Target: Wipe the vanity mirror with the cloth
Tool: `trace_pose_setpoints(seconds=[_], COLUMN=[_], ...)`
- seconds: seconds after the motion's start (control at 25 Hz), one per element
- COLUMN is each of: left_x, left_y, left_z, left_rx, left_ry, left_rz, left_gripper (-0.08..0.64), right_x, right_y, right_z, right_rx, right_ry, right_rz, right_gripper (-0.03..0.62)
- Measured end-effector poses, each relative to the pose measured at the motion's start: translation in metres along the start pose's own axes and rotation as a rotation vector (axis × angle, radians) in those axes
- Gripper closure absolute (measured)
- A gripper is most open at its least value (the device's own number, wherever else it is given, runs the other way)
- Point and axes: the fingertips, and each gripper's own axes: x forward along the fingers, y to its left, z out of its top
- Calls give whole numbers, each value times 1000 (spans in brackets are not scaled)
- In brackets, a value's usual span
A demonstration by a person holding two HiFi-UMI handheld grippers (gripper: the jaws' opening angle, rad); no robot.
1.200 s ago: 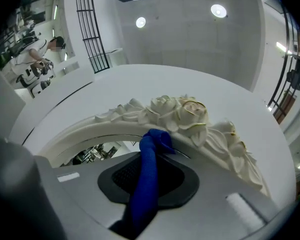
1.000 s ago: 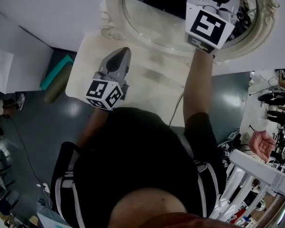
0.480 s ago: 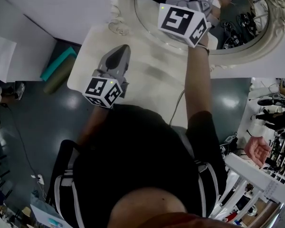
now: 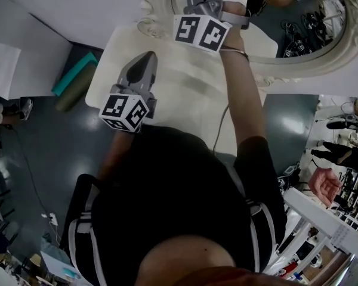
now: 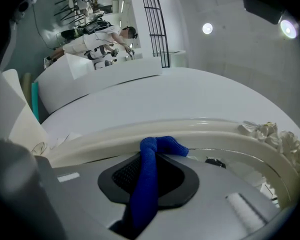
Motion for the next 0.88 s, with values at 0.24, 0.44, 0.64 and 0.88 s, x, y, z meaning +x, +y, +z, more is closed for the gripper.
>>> trace_pose_setpoints(seconds=[0.24, 0.44, 0.64, 0.88], left_x=[-5, -14, -18, -25], left_y=[13, 25, 25, 26], left_z=[3, 4, 5, 4], left_rx=[0, -3, -3, -3], left_ry=[-8, -14, -17, -16], left_rz=[37, 61, 63, 78], left_gripper=[549, 549, 549, 549], right_x=[-1, -10, -25, -60], right_y=[70, 133, 181, 251], right_z=[-12, -31, -54, -107], right_rx=[-94, -160, -192, -195], right_ry=[10, 40, 68, 134], right_rz=[143, 267, 356, 518], right_gripper=[526, 526, 526, 526])
